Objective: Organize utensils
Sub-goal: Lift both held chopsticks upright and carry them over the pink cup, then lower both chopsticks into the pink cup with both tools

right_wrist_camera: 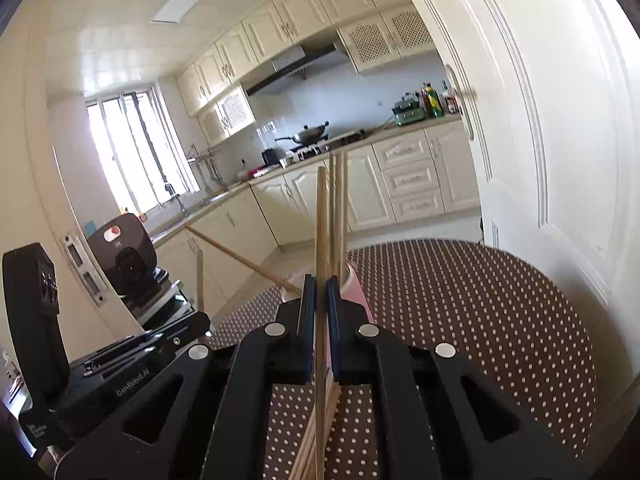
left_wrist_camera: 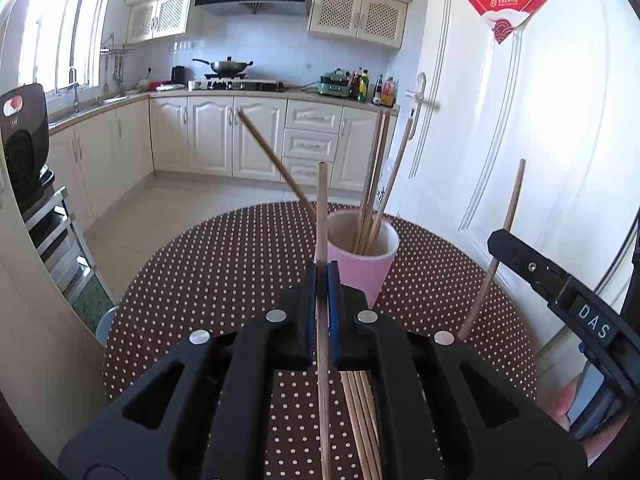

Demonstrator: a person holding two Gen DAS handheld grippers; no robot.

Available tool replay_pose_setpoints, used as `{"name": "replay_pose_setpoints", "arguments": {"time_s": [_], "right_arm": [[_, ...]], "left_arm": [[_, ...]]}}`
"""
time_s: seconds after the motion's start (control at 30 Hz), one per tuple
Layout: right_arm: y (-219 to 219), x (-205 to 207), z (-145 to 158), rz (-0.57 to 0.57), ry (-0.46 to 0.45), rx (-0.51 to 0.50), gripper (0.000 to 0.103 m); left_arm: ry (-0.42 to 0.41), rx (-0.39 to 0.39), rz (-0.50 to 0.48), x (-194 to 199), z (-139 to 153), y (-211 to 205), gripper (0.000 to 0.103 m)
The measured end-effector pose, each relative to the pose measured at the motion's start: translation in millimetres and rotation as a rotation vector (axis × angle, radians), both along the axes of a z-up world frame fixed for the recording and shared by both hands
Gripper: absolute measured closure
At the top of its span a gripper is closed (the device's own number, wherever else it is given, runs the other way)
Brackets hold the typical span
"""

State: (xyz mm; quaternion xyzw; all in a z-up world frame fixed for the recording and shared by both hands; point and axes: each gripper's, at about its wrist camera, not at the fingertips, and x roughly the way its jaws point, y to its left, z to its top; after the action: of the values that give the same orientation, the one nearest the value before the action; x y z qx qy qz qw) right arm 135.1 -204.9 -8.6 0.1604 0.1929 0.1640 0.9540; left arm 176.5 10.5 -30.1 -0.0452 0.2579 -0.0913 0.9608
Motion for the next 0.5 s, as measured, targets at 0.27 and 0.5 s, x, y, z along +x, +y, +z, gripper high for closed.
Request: {"name": "replay_pose_setpoints", "arguments": {"time_s": [0.27, 0.5], "right_arm": [[0, 2, 23, -0.005, -0.084, 0.000, 0.098], [5, 7, 41, -0.001, -0.153, -0.013, 0.098]], "left_arm": [[-0.065, -0.002, 0.011, -4, 22, 0, 0.097], [-0.138, 0.005, 0.014, -5, 46, -5, 0.097]]}}
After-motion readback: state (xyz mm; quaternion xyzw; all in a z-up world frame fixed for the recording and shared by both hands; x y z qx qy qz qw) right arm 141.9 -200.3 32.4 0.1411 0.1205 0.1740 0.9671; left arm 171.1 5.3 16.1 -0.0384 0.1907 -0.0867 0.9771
